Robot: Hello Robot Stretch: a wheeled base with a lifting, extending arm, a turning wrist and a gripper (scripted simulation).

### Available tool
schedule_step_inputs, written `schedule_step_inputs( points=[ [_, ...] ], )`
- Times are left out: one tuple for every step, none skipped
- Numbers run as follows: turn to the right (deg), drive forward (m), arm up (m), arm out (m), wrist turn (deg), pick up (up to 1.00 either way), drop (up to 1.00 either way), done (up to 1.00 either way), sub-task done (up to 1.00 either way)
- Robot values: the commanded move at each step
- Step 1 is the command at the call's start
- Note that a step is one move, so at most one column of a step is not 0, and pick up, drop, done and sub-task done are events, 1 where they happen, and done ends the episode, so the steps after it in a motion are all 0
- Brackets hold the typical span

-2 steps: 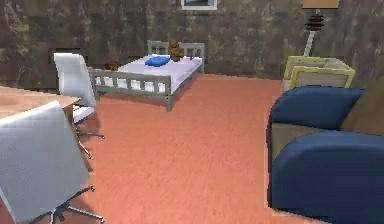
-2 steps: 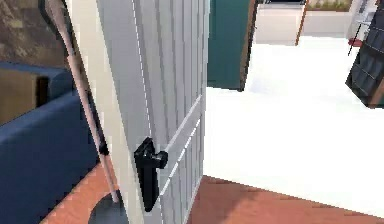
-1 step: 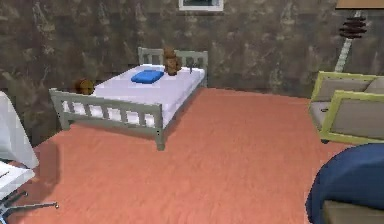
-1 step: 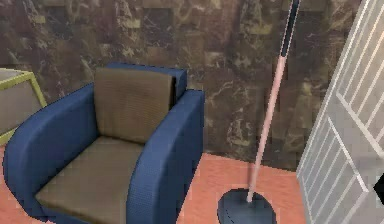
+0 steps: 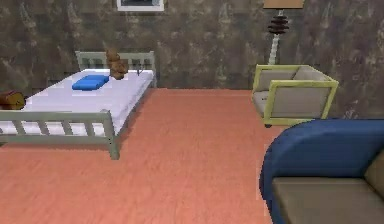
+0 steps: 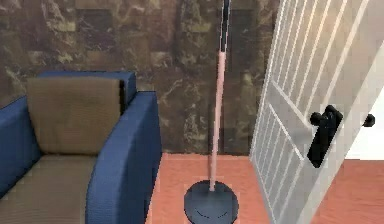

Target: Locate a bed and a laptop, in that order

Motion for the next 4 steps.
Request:
schedule_step_inputs(
  points=[
    [0.0, 1.0, 0.0, 0.0, 0.0, 0.0, 0.0, 0.0, 0.0],
    [3.0, 0.0, 0.0, 0.0, 0.0, 0.0, 0.0, 0.0, 0.0],
    [0.0, 0.35, 0.0, 0.0, 0.0, 0.0, 0.0, 0.0, 0.0],
    [-45.0, 0.0, 0.0, 0.0, 0.0, 0.0, 0.0, 0.0, 0.0]
  ],
)
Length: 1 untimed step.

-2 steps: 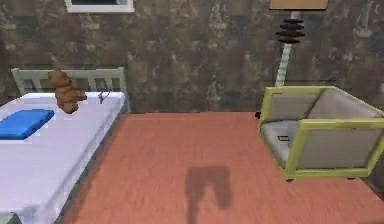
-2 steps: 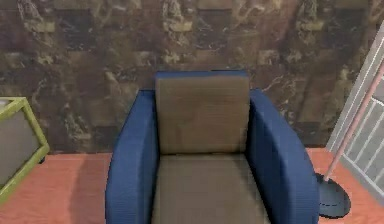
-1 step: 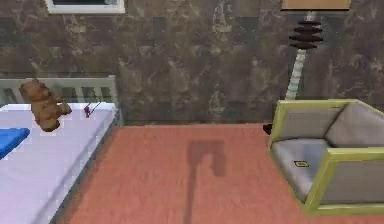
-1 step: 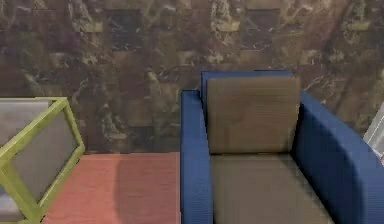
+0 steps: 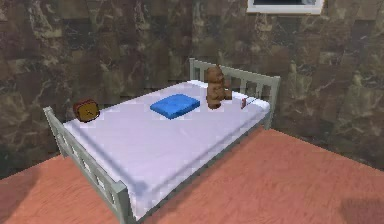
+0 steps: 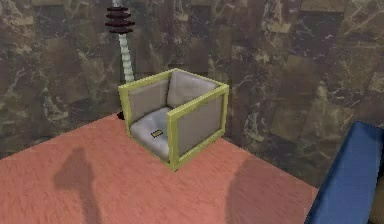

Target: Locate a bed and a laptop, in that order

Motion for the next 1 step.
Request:
schedule_step_inputs(
  points=[
    [0.0, 0.0, 0.0, 0.0, 0.0, 0.0, 0.0, 0.0, 1.0]
  ],
)
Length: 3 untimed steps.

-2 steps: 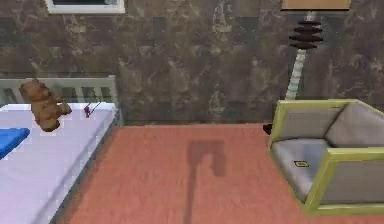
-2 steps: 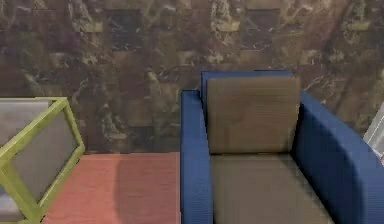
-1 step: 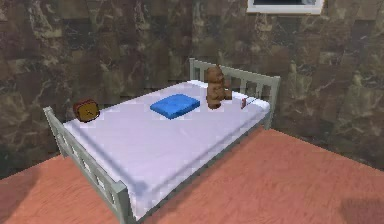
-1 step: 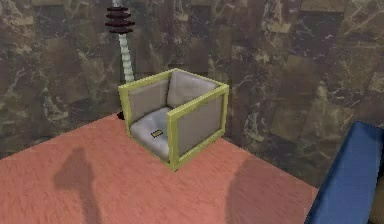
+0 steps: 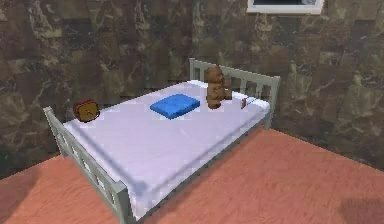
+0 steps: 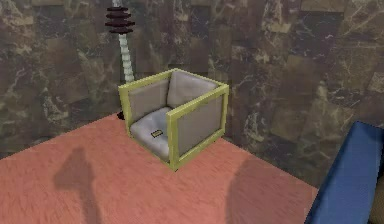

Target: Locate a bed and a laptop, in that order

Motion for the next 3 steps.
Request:
schedule_step_inputs(
  points=[
    [-45.0, 0.0, 0.0, 0.0, 0.0, 0.0, 0.0, 0.0, 0.0],
    [-45.0, 0.0, 0.0, 0.0, 0.0, 0.0, 0.0, 0.0, 0.0],
    [-45.0, 0.0, 0.0, 0.0, 0.0, 0.0, 0.0, 0.0, 0.0]
  ],
)
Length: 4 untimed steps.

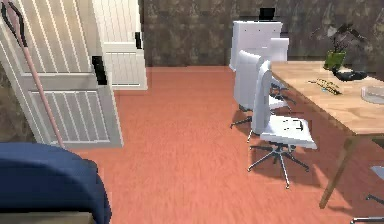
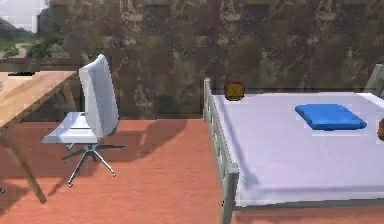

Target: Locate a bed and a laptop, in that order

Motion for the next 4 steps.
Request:
schedule_step_inputs(
  points=[
    [0.0, 1.0, 0.0, 0.0, 0.0, 0.0, 0.0, 0.0, 0.0],
    [-12.0, 0.0, 0.0, 0.0, 0.0, 0.0, 0.0, 0.0, 0.0],
    [0.0, 0.2, 0.0, 0.0, 0.0, 0.0, 0.0, 0.0, 0.0],
    [-6.0, 0.0, 0.0, 0.0, 0.0, 0.0, 0.0, 0.0, 0.0]
  ],
)
